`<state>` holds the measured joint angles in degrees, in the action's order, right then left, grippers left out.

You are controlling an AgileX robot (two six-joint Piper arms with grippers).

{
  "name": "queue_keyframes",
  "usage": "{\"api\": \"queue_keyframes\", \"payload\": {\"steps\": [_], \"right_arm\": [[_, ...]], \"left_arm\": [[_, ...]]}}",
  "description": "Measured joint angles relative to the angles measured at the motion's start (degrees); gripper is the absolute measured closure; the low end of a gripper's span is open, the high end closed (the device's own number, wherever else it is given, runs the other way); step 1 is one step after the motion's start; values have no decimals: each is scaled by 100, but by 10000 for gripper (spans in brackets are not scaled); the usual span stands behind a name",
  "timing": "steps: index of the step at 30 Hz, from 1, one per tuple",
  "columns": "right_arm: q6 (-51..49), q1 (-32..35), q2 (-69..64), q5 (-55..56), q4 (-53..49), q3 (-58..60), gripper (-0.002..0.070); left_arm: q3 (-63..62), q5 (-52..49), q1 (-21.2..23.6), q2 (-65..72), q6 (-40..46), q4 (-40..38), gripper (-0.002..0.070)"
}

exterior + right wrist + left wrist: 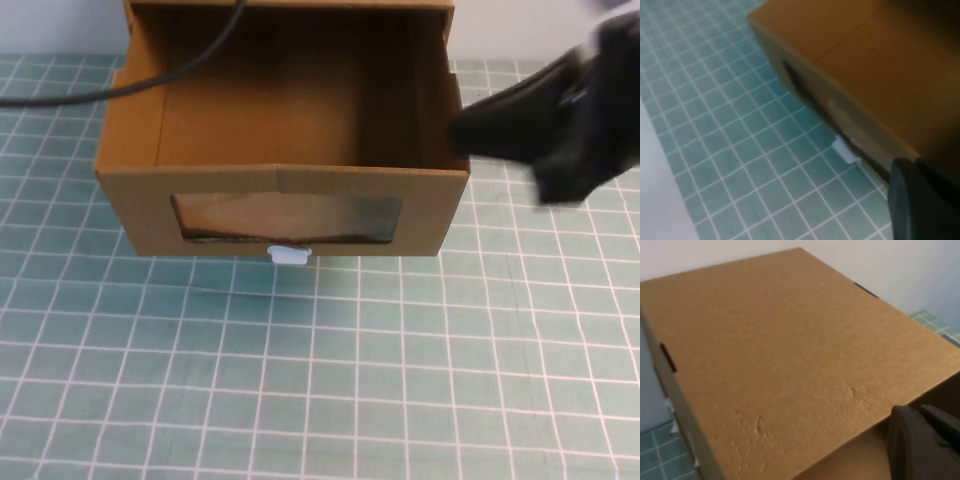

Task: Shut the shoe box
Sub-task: Press the shoe box with left arm, then close the shoe box with your right arm

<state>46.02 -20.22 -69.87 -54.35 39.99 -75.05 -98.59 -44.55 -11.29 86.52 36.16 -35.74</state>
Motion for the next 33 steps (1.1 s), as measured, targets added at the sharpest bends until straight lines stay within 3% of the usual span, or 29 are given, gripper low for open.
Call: {"api": "queue_keyframes", "payload": {"steps": [6,11,27,33], "right_arm": [[57,-1670,-242,572,-1252,0,690],[-71,-2408,-662,976,-1850,0,690],[-104,-2513,-2072,3041,-2024,0,690],[-129,-2478,-2310,3409,-1902,-123,690]], "left_arm": [[-1557,-1086,0,1365,123,-441,680],[-2347,-1679,0,2280,123,-690,680],[-2534,-1864,0,2745,100,-714,680],[-2559,-1777,0,2883,-452,-759,680]]}}
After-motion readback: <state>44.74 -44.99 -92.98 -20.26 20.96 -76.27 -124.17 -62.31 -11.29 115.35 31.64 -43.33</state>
